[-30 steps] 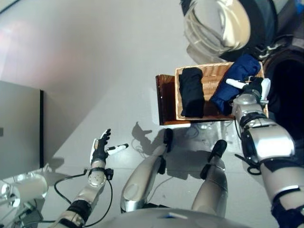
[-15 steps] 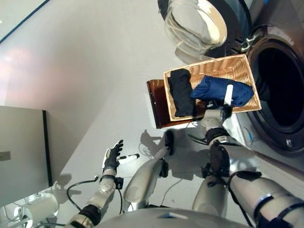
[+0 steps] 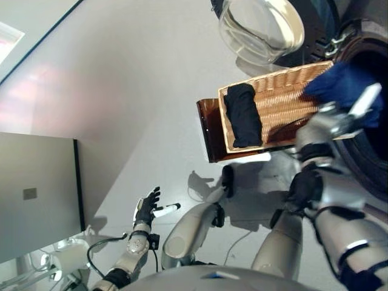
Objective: Pick up the clothes and place them into the washing machine
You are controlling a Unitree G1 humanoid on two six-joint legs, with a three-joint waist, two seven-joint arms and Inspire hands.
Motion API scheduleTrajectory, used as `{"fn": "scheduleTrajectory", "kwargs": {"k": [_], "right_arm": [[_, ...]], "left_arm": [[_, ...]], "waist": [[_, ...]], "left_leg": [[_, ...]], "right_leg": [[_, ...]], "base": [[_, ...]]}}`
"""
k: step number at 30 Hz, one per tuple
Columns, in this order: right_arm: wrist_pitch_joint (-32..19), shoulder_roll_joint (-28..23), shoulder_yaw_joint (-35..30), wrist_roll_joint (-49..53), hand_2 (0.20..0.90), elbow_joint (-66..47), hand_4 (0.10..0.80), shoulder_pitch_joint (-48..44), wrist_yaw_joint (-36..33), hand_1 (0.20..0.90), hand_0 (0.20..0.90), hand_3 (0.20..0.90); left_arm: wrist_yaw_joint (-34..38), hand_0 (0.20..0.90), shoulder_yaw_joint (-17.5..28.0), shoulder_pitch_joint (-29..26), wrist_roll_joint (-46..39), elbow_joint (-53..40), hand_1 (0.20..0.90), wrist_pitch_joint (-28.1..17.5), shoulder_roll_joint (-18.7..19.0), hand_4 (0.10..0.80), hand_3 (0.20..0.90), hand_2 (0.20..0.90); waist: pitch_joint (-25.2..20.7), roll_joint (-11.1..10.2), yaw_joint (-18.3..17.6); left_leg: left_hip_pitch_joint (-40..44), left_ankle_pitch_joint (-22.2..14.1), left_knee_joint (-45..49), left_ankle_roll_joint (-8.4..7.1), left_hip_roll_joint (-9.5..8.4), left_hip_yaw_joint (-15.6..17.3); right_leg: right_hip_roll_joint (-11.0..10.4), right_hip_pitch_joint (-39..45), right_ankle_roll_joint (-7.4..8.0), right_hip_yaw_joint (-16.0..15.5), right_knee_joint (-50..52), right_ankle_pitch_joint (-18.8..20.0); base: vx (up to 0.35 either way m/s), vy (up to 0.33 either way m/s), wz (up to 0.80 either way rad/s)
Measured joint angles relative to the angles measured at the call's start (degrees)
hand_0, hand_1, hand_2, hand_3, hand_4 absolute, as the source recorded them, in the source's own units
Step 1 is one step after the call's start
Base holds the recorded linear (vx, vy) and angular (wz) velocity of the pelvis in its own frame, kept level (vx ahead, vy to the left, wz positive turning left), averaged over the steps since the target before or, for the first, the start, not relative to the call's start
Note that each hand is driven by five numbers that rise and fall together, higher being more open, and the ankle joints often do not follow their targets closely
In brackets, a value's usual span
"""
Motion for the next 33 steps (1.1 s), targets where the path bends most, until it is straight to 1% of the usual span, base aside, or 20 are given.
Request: {"fn": "scheduleTrajectory", "kwargs": {"k": [1,2,4,6,9,11,13,16,18,19,20,21,22,24,26,28,29,30,31,33], "right_arm": [[0.3,-4.3,4.8,-1.6,0.900,0.1,0.800,-2.5,-1.3,0.900,0.900,0.900],[1.3,-5.6,7.8,-2.3,0.900,3.4,0.800,-4.1,-1.7,0.900,0.900,0.900],[2.4,-3.5,7.8,-3.4,0.900,3.6,0.800,-3.8,-1.8,0.900,0.900,0.900],[2.7,-1.6,8.4,-4.2,0.900,4.4,0.800,-3.8,-0.6,0.900,0.900,0.900],[6.1,0.5,8.7,-4.2,0.900,7.3,0.800,-3.8,2.2,0.900,0.900,0.900],[7.1,2.3,9.3,-4.4,0.900,8.5,0.800,-3.6,3.7,0.900,0.900,0.900],[8.1,4.4,9.7,-5.0,0.900,10.3,0.800,-2.9,4.9,0.900,0.900,0.900],[9.3,8.1,9.9,-5.5,0.900,11.1,0.800,-0.7,5.9,0.900,0.900,0.900],[10.1,9.7,10.3,-6.6,0.900,11.1,0.800,0.3,6.1,0.900,0.900,0.900],[10.9,10.1,10.8,-7.6,0.900,11.7,0.800,0.6,6.0,0.900,0.900,0.900],[12.7,10.0,13.3,-11.3,0.900,14.5,0.800,0.6,5.9,0.900,0.900,0.900],[13.7,9.8,14.4,-12.9,0.900,16.0,0.800,0.6,5.8,0.900,0.900,0.900],[17.2,9.4,18.6,-17.6,0.900,19.7,0.800,0.6,5.7,0.900,0.900,0.900],[21.2,9.6,22.8,-24.1,0.900,20.5,0.800,1.0,5.8,0.900,0.900,0.900],[23.6,9.4,25.0,-29.5,0.900,22.0,0.800,1.0,5.9,0.900,0.900,0.900],[26.7,9.7,30.0,-36.6,0.900,23.4,0.800,0.9,6.0,0.900,0.900,0.900],[27.9,9.5,31.5,-40.0,0.900,23.5,0.800,0.9,6.2,0.900,0.900,0.900],[28.8,9.2,32.8,-43.4,0.900,23.6,0.800,0.9,7.3,0.900,0.900,0.900],[29.5,8.8,33.1,-45.6,0.900,24.1,0.800,0.9,8.3,0.900,0.900,0.900],[30.9,8.7,33.8,-47.4,0.900,24.6,0.800,0.9,8.6,0.900,0.900,0.900]], "left_arm": [[-0.1,0.900,-0.2,0.4,-0.1,-0.2,0.900,-0.1,0.2,0.800,0.900,0.900],[0.0,0.900,-0.1,0.7,-0.4,-0.2,0.900,-0.1,0.2,0.800,0.900,0.900],[-0.2,0.900,-0.3,0.5,-0.5,-0.6,0.900,-0.3,0.1,0.800,0.900,0.900],[-0.1,0.900,0.1,-0.3,-1.9,-0.6,0.900,-0.3,0.1,0.800,0.900,0.900],[-0.3,0.900,0.1,-0.8,-2.6,-0.6,0.900,-1.1,-0.3,0.800,0.900,0.900],[-0.3,0.900,0.2,-0.9,-3.2,-0.6,0.900,-1.3,-0.4,0.800,0.900,0.900],[-0.4,0.900,0.3,-1.1,-3.5,-0.2,0.900,-1.3,-0.8,0.800,0.900,0.900],[-1.1,0.900,0.2,-1.1,-3.7,0.1,0.900,-1.2,-1.2,0.800,0.900,0.900],[-1.3,0.900,0.2,-1.1,-3.7,0.3,0.900,-1.2,-1.2,0.800,0.900,0.900],[-1.3,0.900,0.1,-1.1,-3.7,0.5,0.900,-1.1,-1.2,0.800,0.900,0.900],[-1.2,0.900,0.2,-1.1,-3.7,0.6,0.900,-1.1,-1.1,0.800,0.900,0.900],[-1.2,0.900,0.2,-1.1,-3.6,0.8,0.900,-1.1,-1.0,0.800,0.900,0.900],[-1.2,0.900,0.2,-1.0,-3.4,1.3,0.900,-1.1,-0.9,0.800,0.900,0.900],[-1.1,0.900,0.4,-0.7,-3.1,1.5,0.900,-1.0,-0.5,0.800,0.900,0.900],[-0.9,0.900,1.0,-0.9,-2.2,0.9,0.900,-1.2,0.1,0.800,0.900,0.900],[-0.5,0.900,1.9,-0.9,-2.1,0.5,0.900,-1.1,0.6,0.800,0.900,0.900],[-0.1,0.900,2.0,-0.9,-1.9,0.2,0.900,-1.1,1.1,0.800,0.900,0.900],[0.0,0.900,2.4,-0.9,-1.3,-0.5,0.900,-1.1,1.5,0.800,0.900,0.900],[0.0,0.900,2.5,-0.9,-1.1,-1.2,0.900,-1.1,1.7,0.800,0.900,0.900],[0.0,0.900,2.7,-0.8,-1.1,-2.0,0.900,-1.1,1.9,0.800,0.900,0.900]], "waist": [[0.0,0.2,0.1],[-0.1,0.2,-0.1],[-0.1,0.6,-0.4],[0.0,0.5,-1.3],[0.1,0.4,-1.8],[0.1,0.3,-2.3],[0.2,0.3,-2.5],[0.4,0.0,-2.6],[0.6,-0.4,-2.9],[1.1,-1.1,-3.0],[1.3,-1.2,-3.1],[1.4,-1.5,-3.2],[1.4,-2.8,-3.0],[1.6,-4.6,-3.1],[1.7,-6.3,-2.9],[1.7,-7.9,-2.7],[1.9,-8.5,-2.6],[2.2,-9.0,-2.3],[2.2,-9.0,-2.1],[2.3,-9.1,-1.9]], "left_leg": [[-0.2,0.1,0.1,-0.08,-0.33,0.2],[-0.4,0.2,-0.1,-0.05,-0.55,0.6],[-0.5,0.4,-0.2,0.28,-0.70,0.8],[-0.4,0.3,-0.1,0.45,-0.42,1.2],[0.3,0.1,-0.1,0.73,-0.24,1.4],[0.5,0.1,-0.1,0.80,0.03,1.5],[0.5,0.1,0.2,0.76,0.54,1.5],[0.7,0.0,0.6,0.65,1.25,1.0],[0.7,0.0,1.0,0.65,1.41,0.4],[0.6,0.0,1.4,0.66,1.45,0.1],[0.7,-0.1,2.0,0.69,1.47,-0.4],[0.7,-0.1,2.2,0.77,1.54,-0.7],[0.5,-0.2,2.5,0.87,1.54,-1.0],[0.2,-0.2,2.6,0.86,1.54,-1.3],[0.2,-0.2,2.7,0.85,1.51,-1.6],[-0.1,-0.1,3.3,0.69,1.53,-1.6],[-0.1,-0.1,3.6,0.69,1.57,-1.7],[-0.2,0.0,3.8,0.63,1.62,-1.8],[-0.3,0.0,4.0,0.62,1.63,-2.4],[-0.5,-0.1,4.5,0.63,1.58,-3.3]], "right_leg": [[-0.2,-0.9,0.28,0.6,0.7,-0.2],[-0.2,-1.8,0.46,1.3,1.2,-0.4],[-0.2,-2.2,0.66,1.7,1.1,-0.2],[0.0,-2.1,0.55,1.8,1.1,-0.3],[0.4,-1.7,0.52,2.2,1.1,-0.4],[0.7,-1.6,0.49,2.4,1.2,-0.5],[1.2,-1.7,0.14,2.4,1.6,-0.7],[1.7,-1.6,-0.84,1.7,3.1,-1.5],[1.7,-1.6,-1.18,1.4,3.9,-1.9],[1.7,-1.5,-1.19,1.2,4.4,-2.1],[1.6,-1.2,-1.29,1.1,5.1,-2.5],[1.6,-0.9,-1.29,0.8,5.2,-2.5],[1.6,-0.9,-1.35,0.8,5.3,-2.5],[1.6,-0.9,-1.35,0.7,5.3,-2.5],[1.6,-0.7,-1.35,0.5,5.3,-2.5],[1.6,-0.6,-1.35,0.4,5.4,-2.5],[1.6,-0.6,-1.35,0.3,5.3,-2.5],[1.6,-0.3,-1.35,0.0,5.1,-2.5],[1.6,0.1,-1.34,-0.5,4.8,-2.5],[1.6,0.8,-1.36,-0.9,5.0,-2.5]], "base": [[0.001,0.025,-0.19],[0.022,0.021,-0.18],[0.028,0.023,-0.12],[0.018,0.019,-0.07],[0.003,0.000,-0.09],[-0.014,-0.003,-0.10],[-0.009,0.000,-0.02],[-0.014,-0.020,0.04],[-0.025,-0.043,0.10],[-0.043,-0.075,0.16],[-0.040,-0.063,0.18],[-0.043,-0.069,0.17],[-0.035,-0.056,0.12],[-0.027,-0.047,0.11],[-0.024,-0.037,0.05],[-0.013,-0.016,0.00],[0.000,0.000,0.00],[-0.017,-0.024,0.09],[-0.013,-0.015,0.16],[-0.017,-0.009,0.25]]}}
